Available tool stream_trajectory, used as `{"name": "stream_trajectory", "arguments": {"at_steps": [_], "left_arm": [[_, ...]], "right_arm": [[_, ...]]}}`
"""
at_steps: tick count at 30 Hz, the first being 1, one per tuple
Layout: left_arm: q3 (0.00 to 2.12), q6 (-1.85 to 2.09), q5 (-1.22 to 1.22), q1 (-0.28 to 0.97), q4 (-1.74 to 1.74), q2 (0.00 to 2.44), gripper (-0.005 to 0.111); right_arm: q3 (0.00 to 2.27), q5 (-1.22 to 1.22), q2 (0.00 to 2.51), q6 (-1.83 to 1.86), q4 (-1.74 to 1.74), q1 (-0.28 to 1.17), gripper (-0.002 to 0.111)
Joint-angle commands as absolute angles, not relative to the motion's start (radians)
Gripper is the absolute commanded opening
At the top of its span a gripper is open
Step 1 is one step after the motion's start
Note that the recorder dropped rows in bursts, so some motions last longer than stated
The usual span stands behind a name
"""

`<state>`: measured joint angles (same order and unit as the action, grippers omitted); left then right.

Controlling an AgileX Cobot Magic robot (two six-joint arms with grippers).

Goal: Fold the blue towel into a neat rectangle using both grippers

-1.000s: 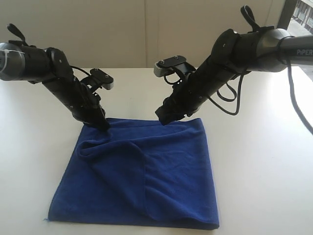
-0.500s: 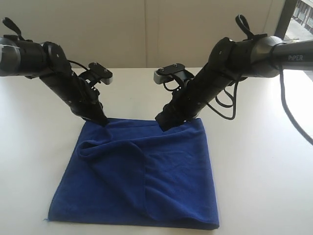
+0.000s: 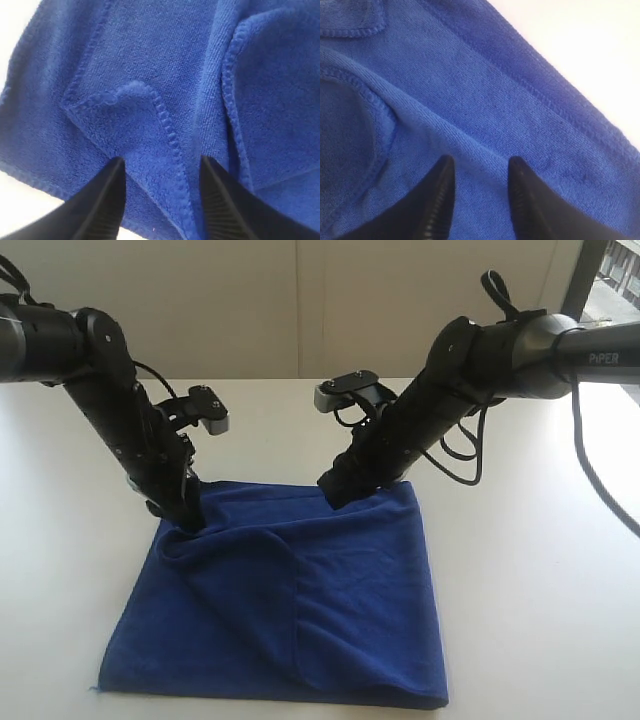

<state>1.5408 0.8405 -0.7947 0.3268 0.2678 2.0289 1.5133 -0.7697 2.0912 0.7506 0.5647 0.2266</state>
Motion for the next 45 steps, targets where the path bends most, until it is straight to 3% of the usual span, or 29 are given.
{"name": "stream_trajectory", "arguments": {"at_steps": [1, 12, 17, 25, 28, 35, 45], "left_arm": [[1.535, 0.847, -0.818, 0.330, 0.255, 2.049, 0.049], [1.535, 0.765, -0.802, 0.330, 0.121, 2.052, 0.046], [1.535, 0.709, -0.774, 0.330, 0.125, 2.052, 0.031], [1.531, 0.533, -0.753, 0.330, 0.136, 2.077, 0.026], [1.531, 0.389, -0.772, 0.330, 0.102, 2.081, 0.014], [1.531, 0.357, -0.809, 0.330, 0.095, 2.081, 0.014], [1.531, 0.357, -0.796, 0.330, 0.095, 2.083, 0.014]], "right_arm": [[1.510, -0.777, 2.090, 0.762, 0.568, 0.220, 0.035], [1.510, -0.778, 2.090, 0.766, 0.568, 0.220, 0.035], [1.510, -0.778, 2.090, 0.766, 0.568, 0.220, 0.035], [1.510, -0.828, 2.090, 0.801, 0.587, 0.220, 0.035], [1.510, -0.944, 2.090, 0.997, 0.783, 0.230, 0.035], [1.510, -0.811, 2.144, 1.024, 0.725, 0.354, 0.035], [1.510, -0.709, 2.179, 1.011, 0.676, 0.360, 0.035]]}}
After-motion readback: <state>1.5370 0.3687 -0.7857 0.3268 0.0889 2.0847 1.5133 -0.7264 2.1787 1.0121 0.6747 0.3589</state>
